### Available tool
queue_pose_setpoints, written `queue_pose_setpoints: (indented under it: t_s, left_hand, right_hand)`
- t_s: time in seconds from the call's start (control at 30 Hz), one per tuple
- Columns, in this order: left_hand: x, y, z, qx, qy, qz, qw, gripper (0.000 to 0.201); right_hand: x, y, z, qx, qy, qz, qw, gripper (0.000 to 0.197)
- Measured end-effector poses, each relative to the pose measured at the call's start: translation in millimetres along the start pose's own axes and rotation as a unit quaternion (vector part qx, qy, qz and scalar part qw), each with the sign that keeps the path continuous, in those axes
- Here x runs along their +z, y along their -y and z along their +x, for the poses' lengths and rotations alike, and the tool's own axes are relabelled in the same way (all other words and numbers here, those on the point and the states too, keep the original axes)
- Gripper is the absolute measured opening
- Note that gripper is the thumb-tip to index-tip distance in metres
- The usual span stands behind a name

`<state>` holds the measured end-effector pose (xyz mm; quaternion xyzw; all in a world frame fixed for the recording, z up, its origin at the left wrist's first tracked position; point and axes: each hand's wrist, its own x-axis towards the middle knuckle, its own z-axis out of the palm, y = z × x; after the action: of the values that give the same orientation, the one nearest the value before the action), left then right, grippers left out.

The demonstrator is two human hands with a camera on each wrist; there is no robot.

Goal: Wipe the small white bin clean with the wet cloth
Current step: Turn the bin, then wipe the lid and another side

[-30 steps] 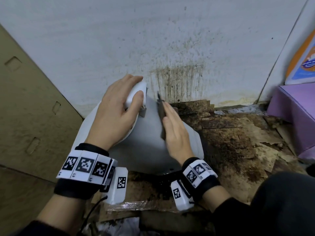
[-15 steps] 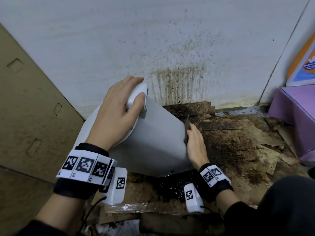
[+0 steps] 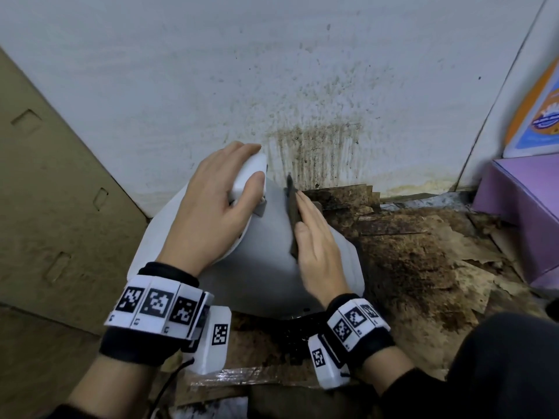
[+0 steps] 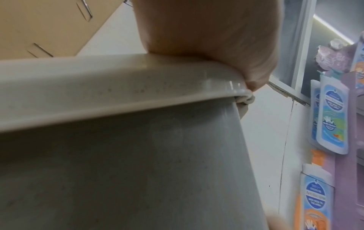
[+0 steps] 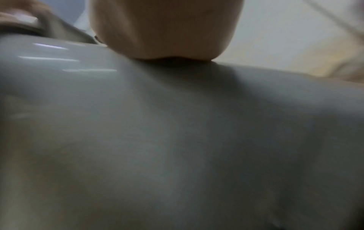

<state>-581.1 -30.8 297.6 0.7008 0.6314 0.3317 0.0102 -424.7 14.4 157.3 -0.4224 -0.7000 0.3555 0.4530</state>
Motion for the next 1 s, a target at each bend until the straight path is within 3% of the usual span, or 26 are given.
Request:
queue_pose_setpoints:
  t_s: [0.23,0.43,0.63,0.8,0.93,1.0]
  left_hand:
    - [0,1,1,-0.007,0.001,-0.014,1.0,0.045]
    - [1,2,0,-0.013,-0.014,-0.012,1.0,0.04]
    - [3,0,3,-0.007,-0.009,0.001,1.0,0.045]
    - [6,-1,5,0.001,-0.007,0.0,1.0,0.044]
    - [7,1,3,0.0,-0.001,-0.004,1.0,0.045]
    - [5,2,2,-0.002,-0.001,-0.005,1.0,0.045]
  right_hand:
    - [-24,-66,-23,0.204,-0.045,-0.009,0.978,0.061]
    - [-20,-59,-18,0.244,-0.048,-0.013,0.969,0.058]
    - [-1,7,-3,0.172,-0.029,0.04,0.984,0.069]
    - [12,61,15,0.065,0.036,0.112,0.991,0.055]
    - [12,44,8,-0.017,0.011,0.043,0.999,0.052]
    - [9,15,0,-0.024,-0.02,0.006,1.0,0.055]
